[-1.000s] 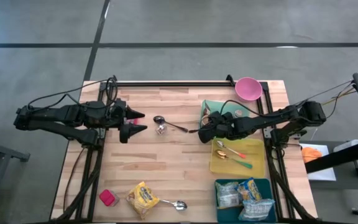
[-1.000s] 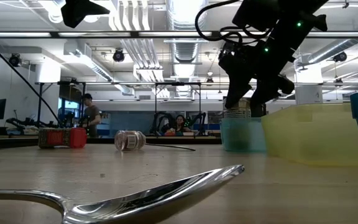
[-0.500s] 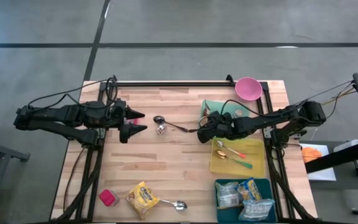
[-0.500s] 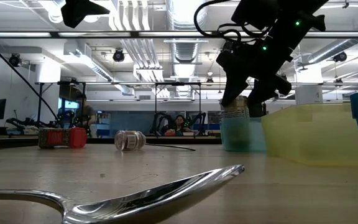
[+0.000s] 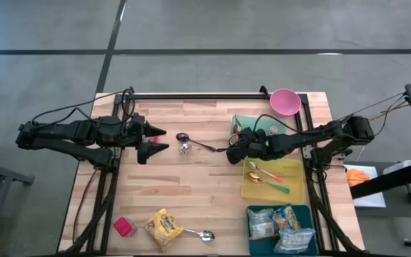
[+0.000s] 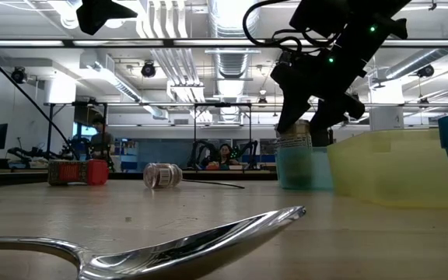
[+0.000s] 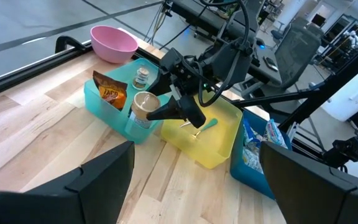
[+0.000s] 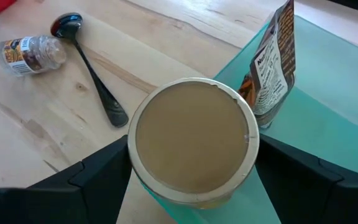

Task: Pick & Place Food Item
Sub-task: Put the golden seasoning bottle into the green bin

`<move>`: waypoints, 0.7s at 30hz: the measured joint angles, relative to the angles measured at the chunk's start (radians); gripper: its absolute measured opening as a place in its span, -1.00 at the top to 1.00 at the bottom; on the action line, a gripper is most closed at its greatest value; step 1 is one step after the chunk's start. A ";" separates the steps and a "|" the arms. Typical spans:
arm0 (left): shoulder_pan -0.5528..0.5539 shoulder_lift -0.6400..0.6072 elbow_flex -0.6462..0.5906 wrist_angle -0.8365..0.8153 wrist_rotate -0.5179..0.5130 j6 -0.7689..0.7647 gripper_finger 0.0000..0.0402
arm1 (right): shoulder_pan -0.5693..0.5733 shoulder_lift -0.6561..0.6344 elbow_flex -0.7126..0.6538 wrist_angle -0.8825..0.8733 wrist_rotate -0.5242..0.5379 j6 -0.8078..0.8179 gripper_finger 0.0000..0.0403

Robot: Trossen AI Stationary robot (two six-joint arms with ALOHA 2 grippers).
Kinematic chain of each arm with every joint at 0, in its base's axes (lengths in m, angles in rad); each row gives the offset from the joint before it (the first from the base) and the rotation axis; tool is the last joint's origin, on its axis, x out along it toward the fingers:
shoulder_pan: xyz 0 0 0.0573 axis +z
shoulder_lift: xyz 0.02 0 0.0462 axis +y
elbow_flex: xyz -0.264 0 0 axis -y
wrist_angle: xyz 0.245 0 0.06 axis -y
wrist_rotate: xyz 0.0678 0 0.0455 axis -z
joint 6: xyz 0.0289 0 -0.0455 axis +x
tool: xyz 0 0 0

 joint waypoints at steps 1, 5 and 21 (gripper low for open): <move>0.000 0.000 0.000 0.000 0.000 0.000 -0.74 | 0.000 -0.002 0.000 0.000 -0.005 0.000 -0.57; 0.000 0.000 0.000 0.000 0.000 0.000 -0.74 | -0.001 -0.009 0.000 0.000 -0.028 0.005 -0.57; 0.000 0.000 0.000 -0.018 0.000 0.000 -0.74 | 0.000 -0.034 0.000 0.000 -0.040 -0.002 -0.57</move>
